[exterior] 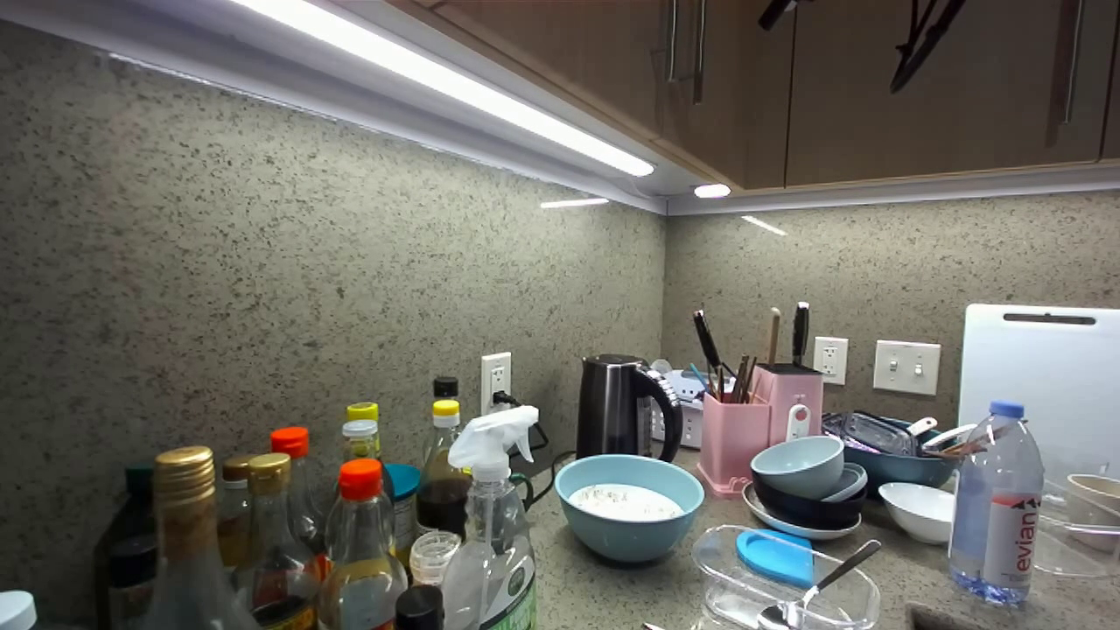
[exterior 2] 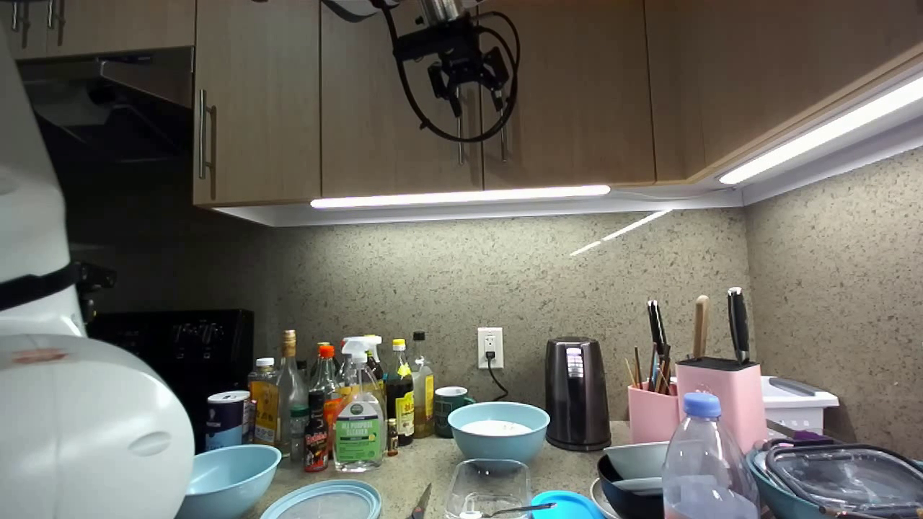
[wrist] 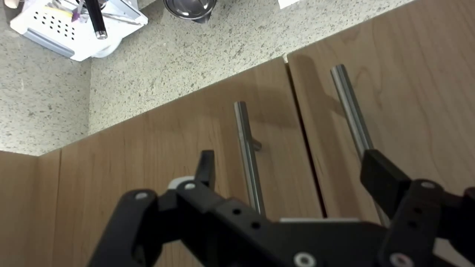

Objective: Open the right cabinet door

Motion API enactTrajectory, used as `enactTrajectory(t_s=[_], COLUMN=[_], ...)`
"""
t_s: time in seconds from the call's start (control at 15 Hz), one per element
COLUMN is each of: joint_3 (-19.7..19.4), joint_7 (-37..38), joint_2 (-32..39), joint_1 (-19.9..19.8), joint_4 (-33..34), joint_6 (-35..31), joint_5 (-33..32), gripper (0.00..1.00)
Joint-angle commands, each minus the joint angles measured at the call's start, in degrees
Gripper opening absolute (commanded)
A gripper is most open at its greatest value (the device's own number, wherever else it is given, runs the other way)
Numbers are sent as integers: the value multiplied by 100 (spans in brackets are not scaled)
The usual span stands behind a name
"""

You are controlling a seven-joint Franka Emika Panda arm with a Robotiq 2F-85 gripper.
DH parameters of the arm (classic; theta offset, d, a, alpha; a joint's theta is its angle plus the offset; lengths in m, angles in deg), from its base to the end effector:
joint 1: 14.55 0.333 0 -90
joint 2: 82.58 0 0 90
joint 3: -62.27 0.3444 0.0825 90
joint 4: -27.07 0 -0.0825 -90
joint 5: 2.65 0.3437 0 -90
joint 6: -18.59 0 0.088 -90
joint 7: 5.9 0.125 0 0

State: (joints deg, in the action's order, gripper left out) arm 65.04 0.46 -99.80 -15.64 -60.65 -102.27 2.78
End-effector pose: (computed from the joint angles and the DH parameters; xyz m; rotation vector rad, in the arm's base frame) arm 0.4253 0.0251 0.8669 -2.7186 0.1190 -1.2669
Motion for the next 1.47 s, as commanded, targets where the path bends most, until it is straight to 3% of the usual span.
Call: enactTrajectory(t_s=[0.0,0.27,0.53,0.6,1.4], joint_3=[-49,-167,-406,-268,-398], joint_7=[17,-196,-1123,-622,-943], joint_2=[20,599,1347,928,1769], joint_1=[66,103,186,117,130], joint_4=[43,698,1673,1026,2132], joint_6=[22,167,783,403,771], joint_5=[-31,128,523,264,575], gripper=[100,100,100,100,100])
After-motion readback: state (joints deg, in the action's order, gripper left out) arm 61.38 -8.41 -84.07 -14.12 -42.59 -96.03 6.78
